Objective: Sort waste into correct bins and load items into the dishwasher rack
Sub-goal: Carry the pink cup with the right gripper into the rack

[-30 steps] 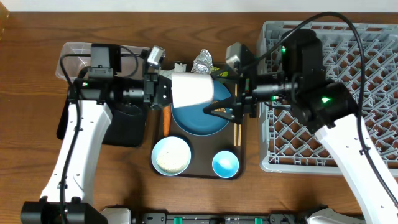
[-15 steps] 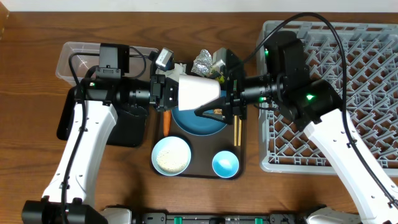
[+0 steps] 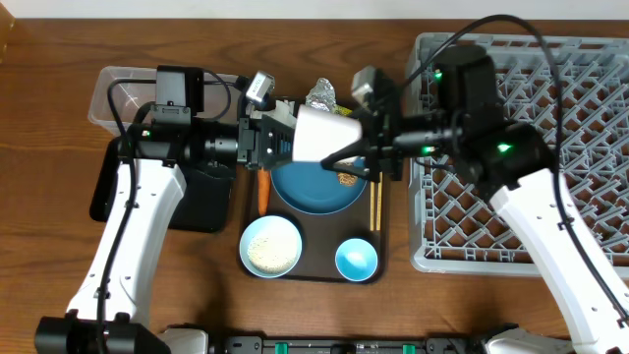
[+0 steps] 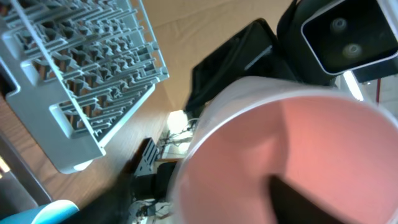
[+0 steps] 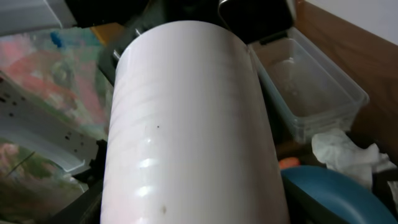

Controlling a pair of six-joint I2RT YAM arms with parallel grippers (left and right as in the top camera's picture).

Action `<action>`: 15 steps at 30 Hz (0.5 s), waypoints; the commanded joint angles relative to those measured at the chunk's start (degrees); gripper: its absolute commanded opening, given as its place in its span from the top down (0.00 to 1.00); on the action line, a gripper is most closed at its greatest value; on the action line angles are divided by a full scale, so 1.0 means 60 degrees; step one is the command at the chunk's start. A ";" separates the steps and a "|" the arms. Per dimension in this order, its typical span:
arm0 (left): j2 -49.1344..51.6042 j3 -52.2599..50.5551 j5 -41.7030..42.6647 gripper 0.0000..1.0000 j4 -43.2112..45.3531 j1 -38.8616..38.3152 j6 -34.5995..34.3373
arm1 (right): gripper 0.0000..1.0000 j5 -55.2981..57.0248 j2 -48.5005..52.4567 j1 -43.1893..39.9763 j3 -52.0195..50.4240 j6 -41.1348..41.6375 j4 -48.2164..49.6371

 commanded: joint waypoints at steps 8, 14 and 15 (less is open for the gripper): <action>-0.0142 0.0029 0.0288 0.02 0.0058 0.0780 -0.0787 | 0.59 0.2014 -0.0903 -0.2477 0.0149 0.0867 -0.1530; -0.0142 0.0029 0.0288 0.02 0.0058 0.1020 -0.0783 | 0.60 0.6473 -0.1563 -0.3821 0.0149 0.3060 -0.3078; -0.0142 0.0029 0.0288 0.02 0.0058 0.1016 -0.0783 | 0.60 0.7388 -0.1654 -0.4022 0.0149 0.3639 -0.3428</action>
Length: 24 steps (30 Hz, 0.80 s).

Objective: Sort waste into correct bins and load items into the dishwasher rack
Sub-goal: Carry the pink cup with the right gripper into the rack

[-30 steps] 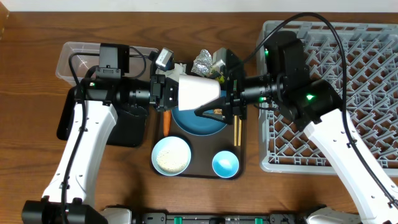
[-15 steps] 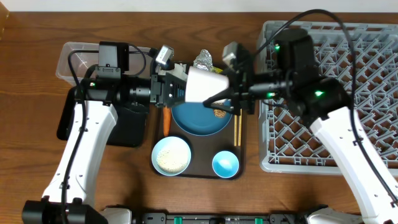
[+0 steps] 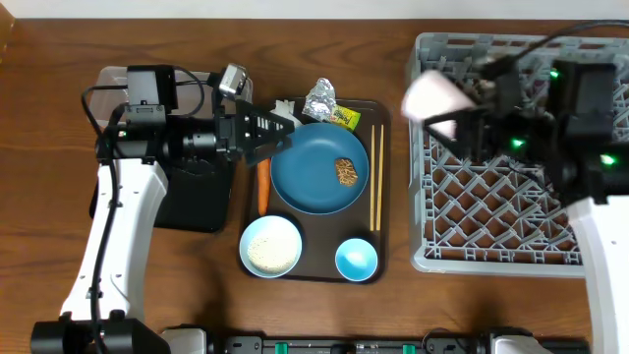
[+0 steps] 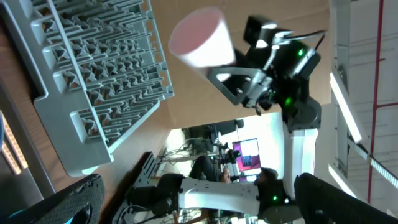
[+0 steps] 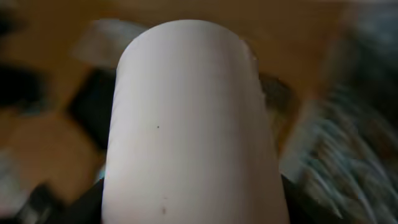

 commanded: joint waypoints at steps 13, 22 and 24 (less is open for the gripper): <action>-0.0138 0.0029 0.0120 0.02 0.0033 0.0044 -0.0091 | 0.62 0.6812 -0.0138 -0.2368 0.0142 0.4175 -0.3621; -0.0138 0.0029 0.0109 0.02 0.0036 0.0044 -0.0084 | 0.57 0.7173 0.0514 -0.2973 -0.0007 0.4127 -0.5140; -0.0138 0.0029 -0.0022 0.02 0.0036 0.0044 -0.0084 | 0.57 0.7165 0.0630 -0.2965 -0.0142 0.4131 -0.5136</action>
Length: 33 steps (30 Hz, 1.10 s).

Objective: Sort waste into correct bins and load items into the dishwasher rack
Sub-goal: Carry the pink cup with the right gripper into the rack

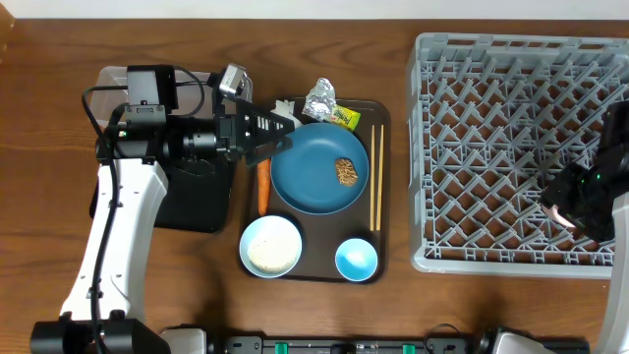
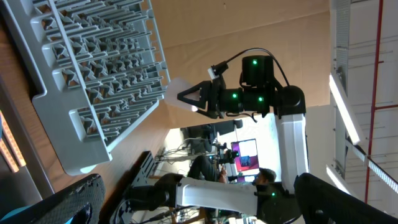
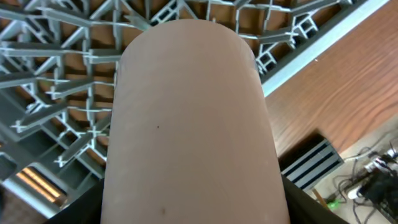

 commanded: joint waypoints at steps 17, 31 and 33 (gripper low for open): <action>-0.0138 0.0033 -0.0656 0.02 0.0036 0.0036 0.0025 | 0.60 -0.0106 0.0342 -0.0084 -0.2288 0.0146 0.2120; -0.0138 0.0033 -0.0688 0.02 0.0029 0.0036 0.0022 | 0.40 -0.0681 0.0350 -0.0084 -0.2900 0.0146 0.2590; -0.0138 0.0033 -0.0688 0.02 0.0033 0.0036 0.0022 | 0.25 -0.0678 0.0346 -0.0084 -0.2892 0.0149 0.2590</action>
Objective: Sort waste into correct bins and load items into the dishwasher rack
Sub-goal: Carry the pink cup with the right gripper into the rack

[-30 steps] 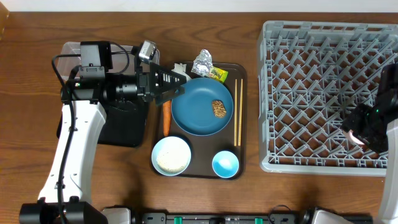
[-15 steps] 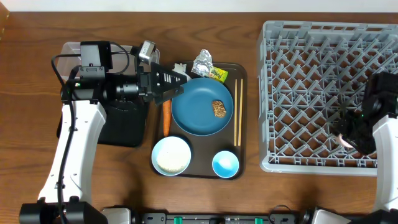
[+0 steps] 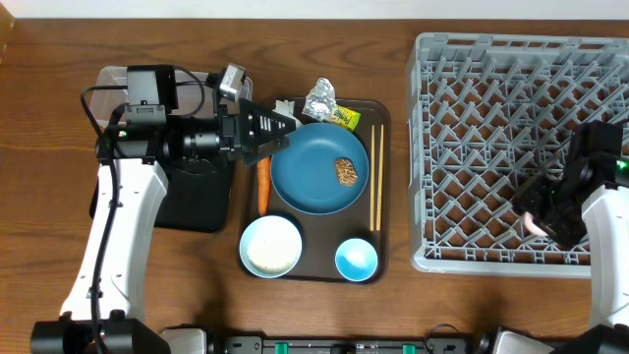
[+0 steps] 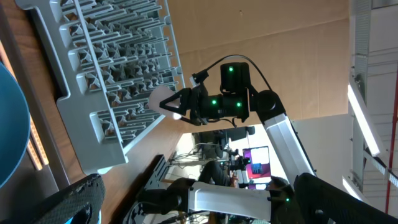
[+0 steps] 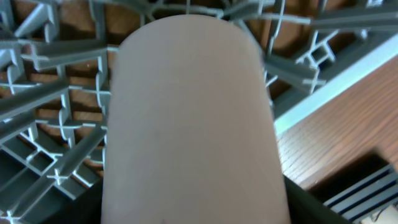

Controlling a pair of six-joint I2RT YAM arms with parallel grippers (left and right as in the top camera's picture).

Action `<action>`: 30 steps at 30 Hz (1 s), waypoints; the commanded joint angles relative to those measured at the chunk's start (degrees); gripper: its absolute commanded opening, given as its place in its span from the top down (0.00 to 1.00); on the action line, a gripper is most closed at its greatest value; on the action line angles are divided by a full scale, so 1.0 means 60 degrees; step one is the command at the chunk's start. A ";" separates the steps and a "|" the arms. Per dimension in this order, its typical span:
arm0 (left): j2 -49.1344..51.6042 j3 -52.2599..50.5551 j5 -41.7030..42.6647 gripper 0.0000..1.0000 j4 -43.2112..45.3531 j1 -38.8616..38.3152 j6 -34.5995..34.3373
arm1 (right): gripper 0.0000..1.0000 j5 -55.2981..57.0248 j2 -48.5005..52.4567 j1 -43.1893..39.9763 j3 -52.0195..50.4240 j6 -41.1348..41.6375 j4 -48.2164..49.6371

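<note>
A pale pink cup (image 5: 186, 112) fills the right wrist view, with my right gripper (image 5: 193, 208) shut on it. From overhead the cup (image 3: 536, 218) hangs low over the right front part of the grey dishwasher rack (image 3: 472, 128). In the left wrist view the cup (image 4: 163, 99) shows small, beyond the rack. My left gripper (image 3: 280, 133) stands open and empty over the back left of the dark tray (image 3: 381, 211), beside the blue plate (image 3: 310, 182). In its own view, the dark fingers (image 4: 68, 199) sit wide apart.
On the tray lie a carrot (image 3: 262, 187), chopsticks (image 3: 373, 177), a foil ball (image 3: 320, 95), a yellow-green wrapper (image 3: 344, 118), a white bowl (image 3: 270, 246) and a small blue bowl (image 3: 356, 259). A food scrap (image 3: 344, 170) sits on the plate. Left of the tray are a clear bin (image 3: 108, 93) and a black bin (image 3: 197, 206).
My right gripper has shifted a little left over the rack's front right, and the cup sits closer to the grid. The left gripper has tilted slightly and stays open.
First the cup was between both grippers above the blue plate. Then my right gripper alone held it over the rack's back left corner, and the left was open by the plate. Later the cup was over the rack's front right edge, where it now hangs lower.
</note>
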 commanded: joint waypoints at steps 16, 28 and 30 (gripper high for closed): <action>-0.0138 0.0029 -0.0044 0.02 0.0036 0.0029 0.0266 | 0.22 -0.2116 -0.0018 -0.0051 0.1708 -0.1333 0.0415; -0.0138 0.0029 -0.2211 0.40 -0.0543 -0.0794 0.1151 | 0.96 -0.0867 0.0146 -0.0055 0.1067 -0.0299 -0.0160; -0.0138 0.0029 -0.3027 0.50 -0.0827 -0.0984 0.1184 | 0.98 -0.0579 0.0186 -0.0062 0.0535 -0.0040 0.0044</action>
